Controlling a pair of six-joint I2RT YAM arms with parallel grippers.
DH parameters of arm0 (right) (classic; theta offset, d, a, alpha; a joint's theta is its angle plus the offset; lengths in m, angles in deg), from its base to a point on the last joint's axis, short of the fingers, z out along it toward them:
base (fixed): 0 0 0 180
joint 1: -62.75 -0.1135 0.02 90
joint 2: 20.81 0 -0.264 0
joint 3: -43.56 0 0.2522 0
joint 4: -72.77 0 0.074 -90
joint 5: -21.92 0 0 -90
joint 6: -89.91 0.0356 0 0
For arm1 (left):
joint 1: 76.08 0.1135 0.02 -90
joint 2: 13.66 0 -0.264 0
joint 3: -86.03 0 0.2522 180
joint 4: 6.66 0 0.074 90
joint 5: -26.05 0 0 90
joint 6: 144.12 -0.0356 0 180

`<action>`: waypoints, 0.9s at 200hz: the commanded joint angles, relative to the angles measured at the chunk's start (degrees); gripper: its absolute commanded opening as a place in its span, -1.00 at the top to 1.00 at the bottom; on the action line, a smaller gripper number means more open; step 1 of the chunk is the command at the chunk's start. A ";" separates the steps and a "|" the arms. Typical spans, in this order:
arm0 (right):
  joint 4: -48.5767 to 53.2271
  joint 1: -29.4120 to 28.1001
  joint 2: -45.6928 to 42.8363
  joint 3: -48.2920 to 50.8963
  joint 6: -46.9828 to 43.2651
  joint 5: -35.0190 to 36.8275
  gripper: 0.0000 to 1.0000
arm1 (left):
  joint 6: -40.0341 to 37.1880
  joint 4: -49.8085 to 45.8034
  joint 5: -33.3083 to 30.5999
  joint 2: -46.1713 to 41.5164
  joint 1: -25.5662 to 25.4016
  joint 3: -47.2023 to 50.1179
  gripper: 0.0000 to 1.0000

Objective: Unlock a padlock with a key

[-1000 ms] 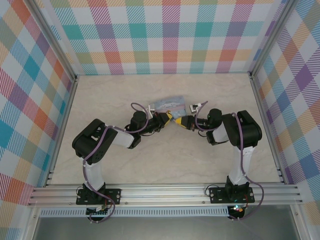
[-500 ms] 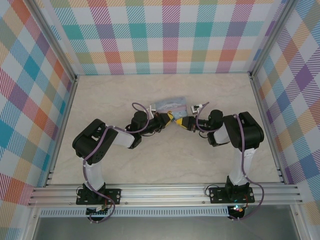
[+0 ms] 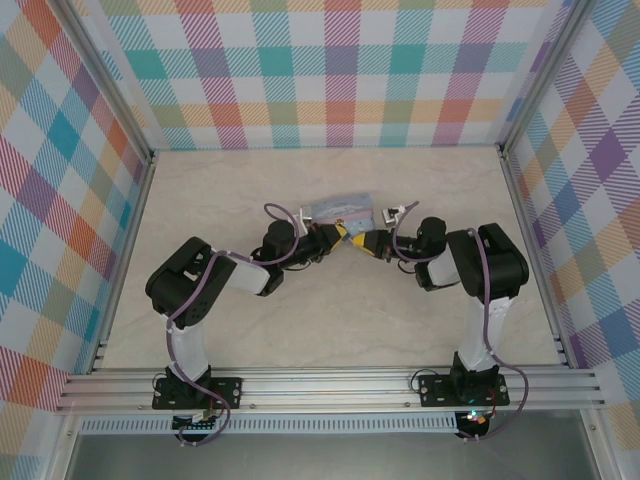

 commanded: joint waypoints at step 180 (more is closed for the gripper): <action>-2.47 -5.16 3.42 -4.24 0.43 8.95 0.98 | 2.93 7.07 5.75 -1.17 -4.11 -2.01 1.00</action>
